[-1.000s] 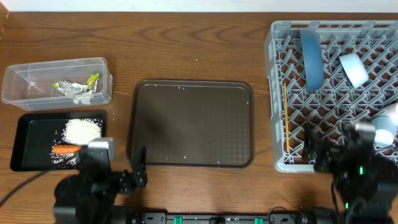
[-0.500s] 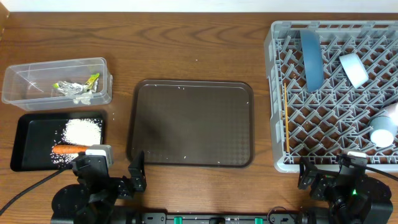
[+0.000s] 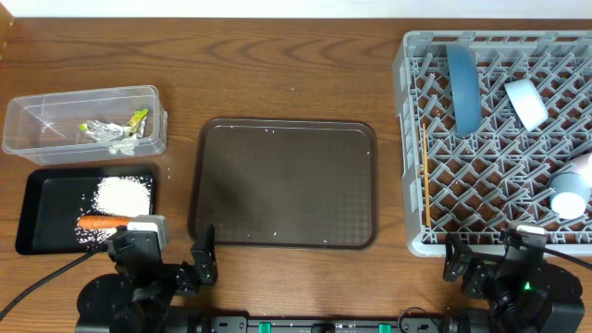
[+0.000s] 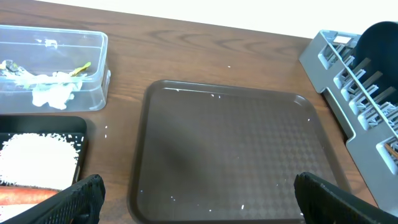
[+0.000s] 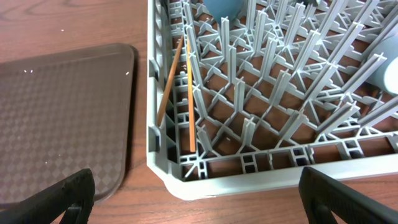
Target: Sort waste into correct bins and load items into the dishwasher rack
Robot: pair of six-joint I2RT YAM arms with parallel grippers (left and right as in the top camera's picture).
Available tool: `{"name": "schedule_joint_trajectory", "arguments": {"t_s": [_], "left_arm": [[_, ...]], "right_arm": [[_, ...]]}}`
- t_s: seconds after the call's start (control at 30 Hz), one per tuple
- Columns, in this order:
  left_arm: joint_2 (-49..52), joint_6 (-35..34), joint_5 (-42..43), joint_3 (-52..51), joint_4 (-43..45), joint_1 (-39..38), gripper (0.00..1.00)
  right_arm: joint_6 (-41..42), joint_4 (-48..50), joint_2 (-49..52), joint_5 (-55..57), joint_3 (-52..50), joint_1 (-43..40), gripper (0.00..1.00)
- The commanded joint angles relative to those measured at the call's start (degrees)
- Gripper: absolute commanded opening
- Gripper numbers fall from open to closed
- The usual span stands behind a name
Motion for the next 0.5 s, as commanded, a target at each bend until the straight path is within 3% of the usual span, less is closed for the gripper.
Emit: {"name": "schedule_joint_trajectory", "arguments": {"t_s": [0.0, 0.13, 0.33, 0.47], "left_arm": [[-0.2, -0.7, -0.7, -0.4, 0.0, 0.2, 0.98], [-0.2, -0.7, -0.7, -0.4, 0.0, 0.2, 0.98], [-0.2, -0.7, -0.7, -0.4, 0.0, 0.2, 0.98], [-0.2, -0.7, -0.7, -0.4, 0.0, 0.2, 0.98]], "right_arm": [[-0.2, 0.0, -1.7, 0.8, -0.5, 0.6, 0.99], [-0.3, 4.2, -5.5, 0.8, -2.8, 0.6, 0.99], [-0.3, 23.6, -13.9, 0.5, -14.3, 1.0, 0.99], [-0.2, 39.3, -13.7, 0.6, -22.4, 1.8, 0.99]]}}
